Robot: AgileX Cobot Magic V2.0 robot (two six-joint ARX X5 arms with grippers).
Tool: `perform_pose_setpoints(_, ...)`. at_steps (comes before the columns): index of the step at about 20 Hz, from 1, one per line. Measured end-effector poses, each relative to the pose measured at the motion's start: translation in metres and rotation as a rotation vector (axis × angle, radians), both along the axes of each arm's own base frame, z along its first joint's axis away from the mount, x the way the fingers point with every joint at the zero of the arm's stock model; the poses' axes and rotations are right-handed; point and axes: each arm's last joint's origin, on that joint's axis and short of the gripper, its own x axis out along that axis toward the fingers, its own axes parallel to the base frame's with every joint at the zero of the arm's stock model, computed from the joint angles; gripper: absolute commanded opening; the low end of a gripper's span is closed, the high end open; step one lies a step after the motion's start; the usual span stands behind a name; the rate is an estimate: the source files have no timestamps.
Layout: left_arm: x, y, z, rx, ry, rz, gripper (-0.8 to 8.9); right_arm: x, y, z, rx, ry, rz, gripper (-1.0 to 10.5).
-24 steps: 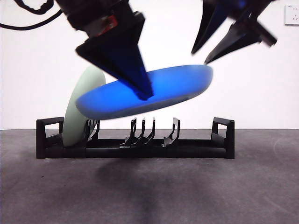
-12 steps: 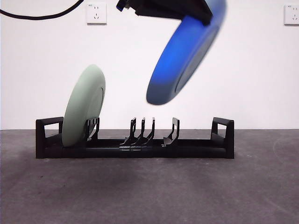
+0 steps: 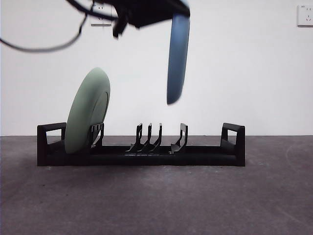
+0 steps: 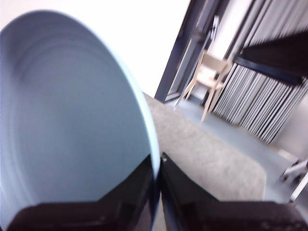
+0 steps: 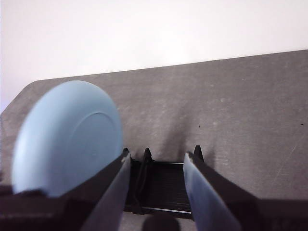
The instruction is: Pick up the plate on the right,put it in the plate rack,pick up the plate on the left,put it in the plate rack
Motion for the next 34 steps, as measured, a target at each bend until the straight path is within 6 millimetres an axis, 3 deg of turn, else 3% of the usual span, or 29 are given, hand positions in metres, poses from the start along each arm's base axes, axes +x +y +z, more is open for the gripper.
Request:
perform_pose_setpoints(5,0.029,-0.004,-0.019,-0.039,0.097,0.043,-0.09,0.000,0.000,0.000,-0.010,-0.003,-0.009,1.9)
perform_pose_setpoints(12,0.063,-0.015,-0.004,-0.059,0.107,0.064,-0.09,0.000,-0.001,0.000,-0.044,-0.013,-0.039,1.9)
perform_pose_setpoints(16,0.074,-0.018,-0.015,-0.006,0.162,0.079,-0.09,0.000,-0.001,0.000,-0.047,-0.015,-0.038,1.9)
perform_pose_setpoints(21,0.078,-0.018,-0.033,0.080,0.226,0.111,-0.09,0.000,-0.001,0.000,-0.054,-0.017,-0.036,1.9)
perform_pose_setpoints(34,0.073,-0.020,-0.042,0.167,0.262,0.099,-0.02,0.001,-0.001,0.000,-0.054,-0.016,-0.036,1.9)
